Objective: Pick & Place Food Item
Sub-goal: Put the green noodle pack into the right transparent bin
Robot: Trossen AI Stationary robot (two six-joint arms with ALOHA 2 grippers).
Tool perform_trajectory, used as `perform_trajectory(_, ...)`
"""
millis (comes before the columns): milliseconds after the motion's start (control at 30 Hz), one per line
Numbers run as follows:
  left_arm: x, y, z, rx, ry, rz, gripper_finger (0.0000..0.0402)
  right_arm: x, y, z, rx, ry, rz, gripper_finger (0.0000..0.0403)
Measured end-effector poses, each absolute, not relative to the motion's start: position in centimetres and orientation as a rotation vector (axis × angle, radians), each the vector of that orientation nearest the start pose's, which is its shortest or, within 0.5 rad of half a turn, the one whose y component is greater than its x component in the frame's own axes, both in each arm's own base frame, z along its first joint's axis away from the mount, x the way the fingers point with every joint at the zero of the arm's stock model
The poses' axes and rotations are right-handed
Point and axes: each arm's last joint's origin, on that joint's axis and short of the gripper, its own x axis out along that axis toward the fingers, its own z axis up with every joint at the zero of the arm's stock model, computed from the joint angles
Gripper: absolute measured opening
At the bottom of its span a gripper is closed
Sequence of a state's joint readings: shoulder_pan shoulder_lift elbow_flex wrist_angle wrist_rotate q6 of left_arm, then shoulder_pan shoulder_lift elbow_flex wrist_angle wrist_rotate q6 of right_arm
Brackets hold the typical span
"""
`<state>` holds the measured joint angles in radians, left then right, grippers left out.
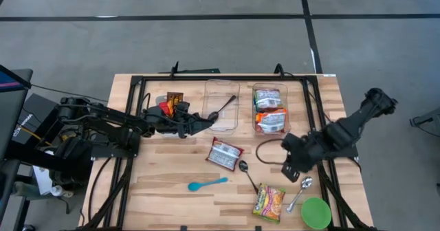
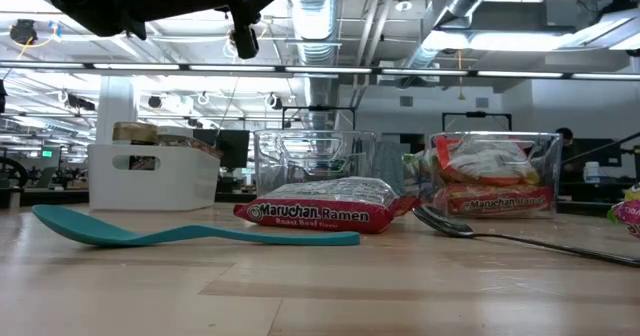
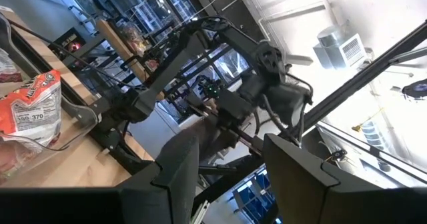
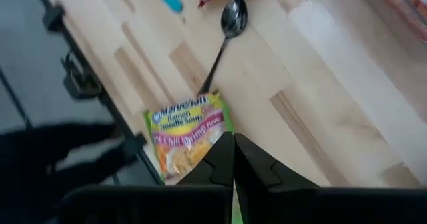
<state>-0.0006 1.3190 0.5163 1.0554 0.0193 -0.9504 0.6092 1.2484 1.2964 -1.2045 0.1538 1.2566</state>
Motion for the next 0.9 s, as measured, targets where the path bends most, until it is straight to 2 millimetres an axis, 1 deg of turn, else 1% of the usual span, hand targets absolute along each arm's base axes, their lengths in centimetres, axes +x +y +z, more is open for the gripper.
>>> perform_trajectory(133, 26.1, -0.1, 24.9, -0.943, -0.224, -0.138, 0.0163, 17.0, 14.1, 33.3, 0.701, 1.035, -0.409, 0.0000)
perform_trajectory(200, 26.1, -0.1, 24.9, -0.943, -0.224, -0.139, 0.0163, 16.6, 15.0, 32.8, 0.723, 1.004, -0.456, 0.0000)
perform_trajectory(467, 26.1, -0.1, 24.9, -0.943, -0.223, -0.138, 0.0163, 16.5, 18.3, 30.3, 0.857, 0.994, -0.633, 0.0000)
perform_trajectory(733, 26.1, -0.1, 24.9, -0.943, -0.223, -0.138, 0.0163, 15.0, 21.6, 28.8, 1.007, 0.999, -0.691, 0.0000)
perform_trajectory(900, 26.1, -0.1, 24.9, -0.943, -0.223, -0.138, 0.0163, 14.3, 23.4, 28.2, 1.029, 1.016, -0.638, 0.0000)
